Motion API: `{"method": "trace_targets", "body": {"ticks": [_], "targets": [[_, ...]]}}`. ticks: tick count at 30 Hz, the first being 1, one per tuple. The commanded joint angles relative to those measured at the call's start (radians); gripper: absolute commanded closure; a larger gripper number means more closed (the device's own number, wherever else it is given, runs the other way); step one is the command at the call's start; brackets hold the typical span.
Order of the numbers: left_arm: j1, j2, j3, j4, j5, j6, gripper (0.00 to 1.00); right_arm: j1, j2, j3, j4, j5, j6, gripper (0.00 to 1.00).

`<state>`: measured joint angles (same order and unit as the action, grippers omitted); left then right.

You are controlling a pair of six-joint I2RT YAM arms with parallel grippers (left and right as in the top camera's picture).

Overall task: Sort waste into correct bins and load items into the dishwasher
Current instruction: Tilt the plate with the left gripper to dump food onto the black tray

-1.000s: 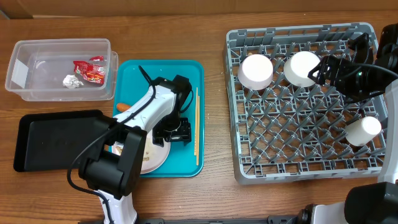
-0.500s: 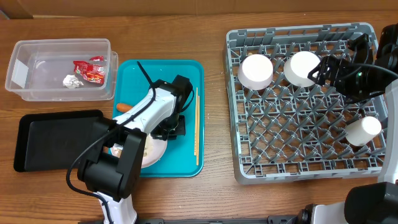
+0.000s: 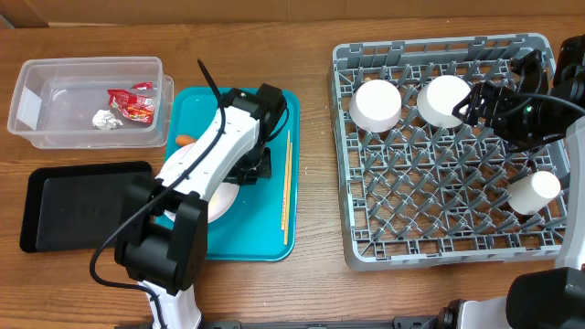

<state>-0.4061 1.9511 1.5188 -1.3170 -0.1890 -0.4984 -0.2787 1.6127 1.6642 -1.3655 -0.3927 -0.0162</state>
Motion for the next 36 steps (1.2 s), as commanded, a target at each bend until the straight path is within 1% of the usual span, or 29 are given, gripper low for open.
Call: {"method": "trace_targets", "body": {"ticks": [1, 7, 10, 15, 20, 26, 31, 36], "targets": [[0.002, 0.003, 0.067, -0.043, -0.036, 0.003, 0.96, 0.004, -0.019, 0.023, 0.002, -0.007, -0.007, 0.00], [0.011, 0.003, 0.108, -0.119, -0.036, 0.000, 0.96, 0.004, -0.019, 0.023, 0.002, -0.001, -0.007, 0.00], [0.039, 0.000, 0.114, -0.143, -0.035, 0.000, 0.96, 0.004, -0.019, 0.023, 0.002, -0.001, -0.007, 0.00], [0.131, -0.031, 0.114, -0.165, -0.026, 0.006, 0.96, 0.004, -0.019, 0.023, 0.001, 0.007, -0.007, 0.00], [0.246, -0.107, 0.114, -0.158, 0.011, 0.074, 0.96, 0.004, -0.019, 0.023, -0.006, 0.026, -0.007, 0.00], [0.402, -0.167, 0.114, -0.123, 0.182, 0.225, 0.96, 0.004, -0.019, 0.023, -0.005, 0.026, -0.007, 0.00], [0.517, -0.174, 0.114, -0.101, 0.287, 0.318, 0.96, 0.004, -0.019, 0.023, -0.006, 0.026, -0.007, 0.00], [0.628, -0.173, 0.114, -0.064, 0.426, 0.427, 0.96, 0.004, -0.019, 0.023, -0.006, 0.026, -0.007, 0.00]]}}
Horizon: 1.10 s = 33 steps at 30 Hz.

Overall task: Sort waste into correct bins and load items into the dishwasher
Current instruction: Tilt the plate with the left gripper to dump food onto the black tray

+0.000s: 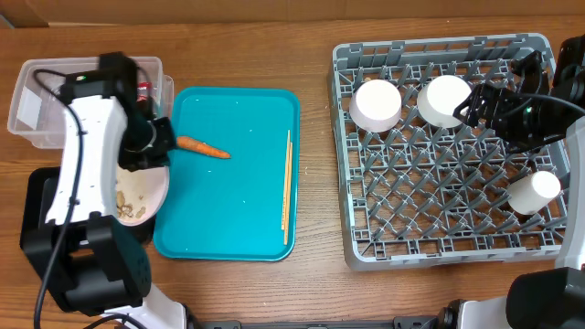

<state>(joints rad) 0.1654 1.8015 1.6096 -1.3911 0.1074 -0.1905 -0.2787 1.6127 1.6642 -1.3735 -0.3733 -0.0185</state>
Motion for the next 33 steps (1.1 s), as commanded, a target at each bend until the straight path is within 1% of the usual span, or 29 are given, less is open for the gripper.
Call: {"method": "trace_targets", "body": {"ticks": [1, 5, 11, 14, 19, 31, 33], "targets": [[0.079, -0.024, 0.023, 0.013, 0.154, 0.144, 0.96, 0.004, -0.019, 0.023, 0.002, 0.006, -0.005, 0.00], [0.167, -0.024, 0.023, 0.015, 0.265, 0.230, 0.96, 0.004, -0.019, 0.023, 0.002, 0.006, -0.005, 0.00], [0.278, -0.024, 0.023, -0.004, 0.563, 0.359, 0.96, 0.004, -0.019, 0.023, 0.002, 0.006, -0.005, 0.00], [0.330, -0.024, 0.023, -0.027, 0.663, 0.408, 0.96, 0.004, -0.019, 0.023, 0.002, 0.006, -0.005, 0.00], [0.402, -0.024, 0.023, -0.060, 0.731, 0.419, 0.96, 0.004, -0.019, 0.023, 0.003, 0.006, -0.005, 0.00], [0.504, -0.024, 0.023, -0.101, 0.732, 0.418, 0.96, 0.004, -0.019, 0.023, 0.002, 0.025, -0.005, 0.00], [0.526, -0.024, 0.023, -0.127, 0.742, 0.424, 0.96, 0.004, -0.019, 0.023, 0.002, 0.025, -0.005, 0.00]]}}
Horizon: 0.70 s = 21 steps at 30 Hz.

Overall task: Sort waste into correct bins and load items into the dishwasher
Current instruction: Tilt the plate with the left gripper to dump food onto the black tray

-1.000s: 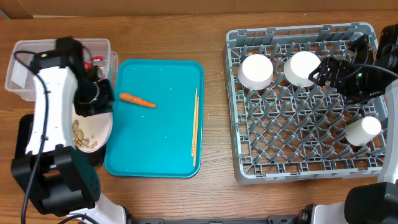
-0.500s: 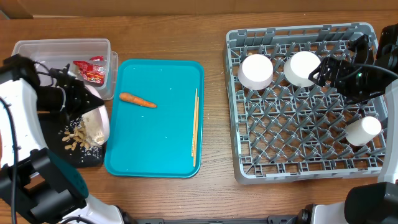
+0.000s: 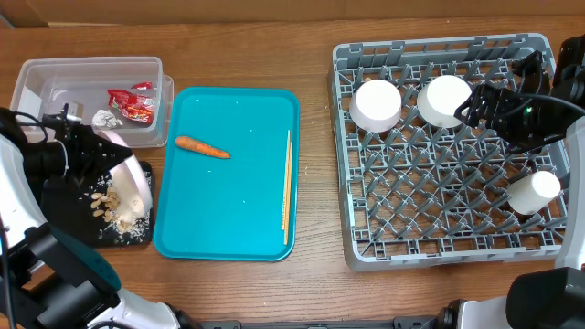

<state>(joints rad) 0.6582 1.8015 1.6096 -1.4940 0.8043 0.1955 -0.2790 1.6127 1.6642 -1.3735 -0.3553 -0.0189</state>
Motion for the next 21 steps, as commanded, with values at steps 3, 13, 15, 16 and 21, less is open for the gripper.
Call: {"method": "trace_targets", "body": {"ticks": [3, 13, 15, 16, 21], "targets": [[0.064, -0.023, 0.023, 0.003, 0.045, 0.016, 0.96, 0.004, -0.019, 0.023, 0.002, 0.007, -0.004, 0.00], [0.093, -0.014, 0.022, 0.058, 0.150, 0.045, 0.96, 0.004, -0.019, 0.023, -0.002, 0.007, -0.004, 0.00], [0.093, -0.013, 0.022, 0.042, 0.175, 0.079, 0.96, 0.004, -0.019, 0.023, -0.002, 0.007, -0.004, 0.00], [0.093, -0.013, 0.022, 0.045, 0.166, 0.050, 0.96, 0.004, -0.019, 0.023, -0.002, 0.007, -0.004, 0.00], [0.094, -0.017, 0.022, 0.000, 0.208, 0.135, 0.96, 0.004, -0.019, 0.023, -0.002, 0.007, -0.004, 0.00]]}}
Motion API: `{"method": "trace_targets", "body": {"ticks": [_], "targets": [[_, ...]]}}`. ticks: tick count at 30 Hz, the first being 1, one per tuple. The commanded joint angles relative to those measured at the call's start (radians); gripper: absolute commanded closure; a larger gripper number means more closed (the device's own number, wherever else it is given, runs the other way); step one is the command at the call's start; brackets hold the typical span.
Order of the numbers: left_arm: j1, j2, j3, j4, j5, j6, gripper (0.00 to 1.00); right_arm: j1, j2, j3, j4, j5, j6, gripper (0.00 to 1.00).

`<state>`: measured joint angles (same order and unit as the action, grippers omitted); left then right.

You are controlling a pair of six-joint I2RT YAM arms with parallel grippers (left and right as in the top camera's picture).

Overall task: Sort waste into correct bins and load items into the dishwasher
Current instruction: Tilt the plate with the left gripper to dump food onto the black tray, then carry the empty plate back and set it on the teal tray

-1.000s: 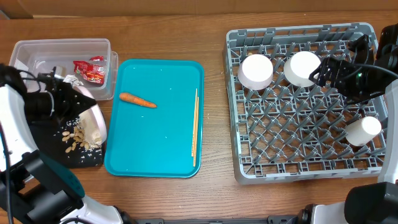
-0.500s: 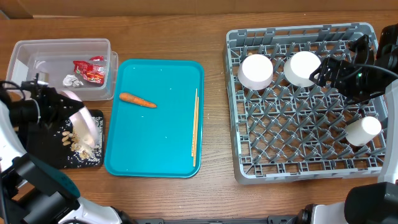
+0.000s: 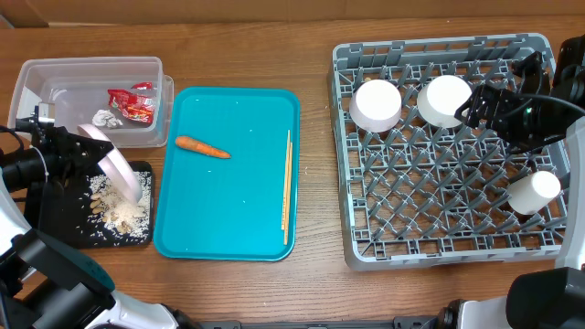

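My left gripper (image 3: 66,153) is shut on the rim of a white bowl (image 3: 117,171), which is tipped steeply on edge over the black tray (image 3: 64,233). A heap of food scraps (image 3: 119,212) lies on that tray below the bowl. On the teal tray (image 3: 228,228) are a carrot (image 3: 202,146) and a pair of chopsticks (image 3: 286,192). My right gripper (image 3: 473,106) hovers over the grey dish rack (image 3: 439,247), right beside a white cup (image 3: 444,99). Whether its fingers are open does not show.
The clear bin (image 3: 55,68) at the back left holds a red wrapper (image 3: 131,102) and crumpled paper (image 3: 102,117). The rack also carries another white cup (image 3: 377,105) and a small cup (image 3: 533,190). The left arm's body fills the front left corner.
The bowl is tipped further on edge and sits slightly higher. The scraps that were in it now lie heaped on the black tray. The right arm has not moved.
My left arm first reached over the teal tray at the bowl. Then it held the bowl, scraps inside, by the tray's left edge. After that the bowl was tilted over the black tray, spilling scraps, and now it is emptied there.
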<state>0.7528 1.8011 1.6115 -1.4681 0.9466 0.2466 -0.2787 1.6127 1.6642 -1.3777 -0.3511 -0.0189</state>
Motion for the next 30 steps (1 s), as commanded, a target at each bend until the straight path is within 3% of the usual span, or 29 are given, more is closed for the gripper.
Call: {"method": "trace_targets", "body": {"ticks": [1, 10, 12, 20, 26, 30], "targets": [[0.000, -0.016, 0.020, -0.008, 0.058, 0.085, 0.96, 0.004, -0.019, 0.023, 0.002, 0.003, -0.004, 0.00], [0.000, -0.011, 0.020, -0.021, 0.026, 0.026, 0.96, 0.004, -0.019, 0.023, -0.002, 0.003, -0.005, 0.00], [-0.001, -0.016, 0.020, -0.042, 0.071, 0.110, 0.96, 0.004, -0.019, 0.023, -0.006, 0.003, -0.005, 0.00], [-0.031, -0.017, 0.020, -0.099, 0.072, 0.114, 0.96, 0.004, -0.019, 0.023, -0.006, 0.003, -0.005, 0.00], [-0.208, -0.067, 0.020, -0.116, 0.045, 0.137, 0.96, 0.004, -0.018, 0.022, -0.005, 0.010, -0.004, 0.00], [-0.388, -0.082, 0.020, -0.013, -0.066, 0.023, 0.96, 0.004, -0.018, 0.022, -0.002, 0.010, -0.004, 0.00]]}}
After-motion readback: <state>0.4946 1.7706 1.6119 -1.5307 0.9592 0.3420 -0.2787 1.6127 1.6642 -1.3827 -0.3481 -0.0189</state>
